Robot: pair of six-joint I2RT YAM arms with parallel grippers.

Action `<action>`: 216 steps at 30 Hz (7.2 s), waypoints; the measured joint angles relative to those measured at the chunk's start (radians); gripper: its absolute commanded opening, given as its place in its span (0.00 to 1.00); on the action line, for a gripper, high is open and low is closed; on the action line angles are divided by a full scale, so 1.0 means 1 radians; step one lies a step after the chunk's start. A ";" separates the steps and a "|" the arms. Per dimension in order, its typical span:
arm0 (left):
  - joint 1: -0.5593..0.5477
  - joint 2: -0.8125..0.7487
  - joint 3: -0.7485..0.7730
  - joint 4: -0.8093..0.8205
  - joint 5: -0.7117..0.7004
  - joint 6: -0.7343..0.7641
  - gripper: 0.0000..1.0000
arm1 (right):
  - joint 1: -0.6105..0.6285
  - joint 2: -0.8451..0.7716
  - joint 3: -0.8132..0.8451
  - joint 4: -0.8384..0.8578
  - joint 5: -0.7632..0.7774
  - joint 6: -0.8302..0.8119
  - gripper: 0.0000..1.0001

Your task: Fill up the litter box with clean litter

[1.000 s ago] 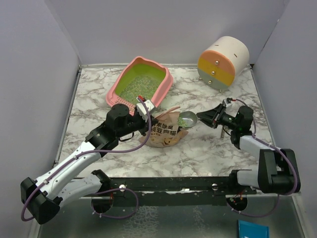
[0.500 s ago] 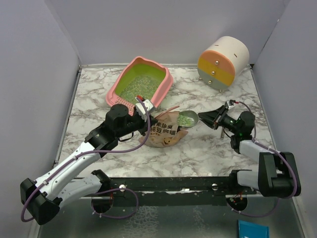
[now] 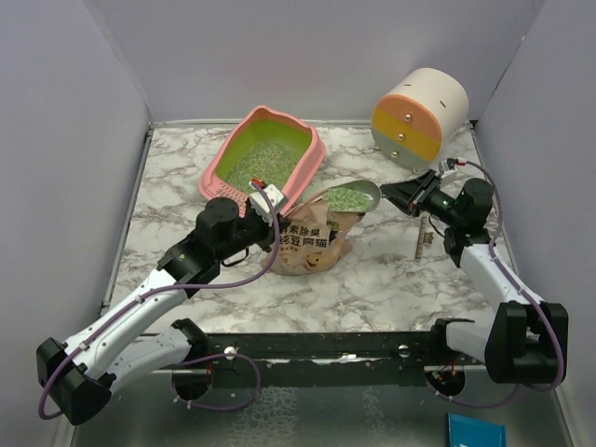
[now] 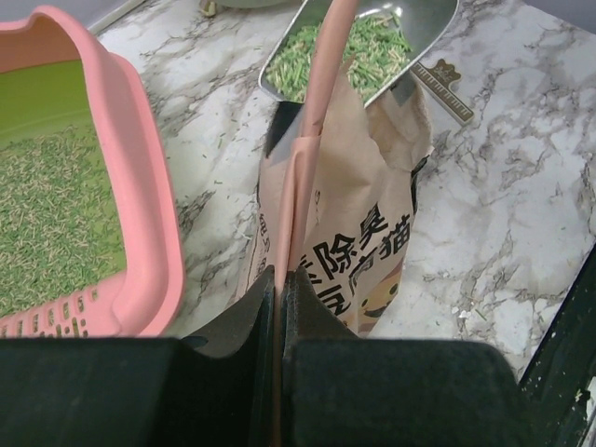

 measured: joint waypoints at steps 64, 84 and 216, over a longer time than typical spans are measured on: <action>-0.001 -0.063 -0.040 0.005 -0.061 -0.019 0.00 | 0.462 1.146 1.787 -0.750 0.460 -0.935 0.01; -0.001 -0.069 -0.040 -0.013 -0.095 0.007 0.31 | 0.574 0.834 1.550 -0.769 0.749 -1.368 0.01; -0.001 -0.051 -0.231 0.307 -0.113 0.051 0.75 | 0.385 0.177 0.563 -1.031 0.344 -1.176 0.34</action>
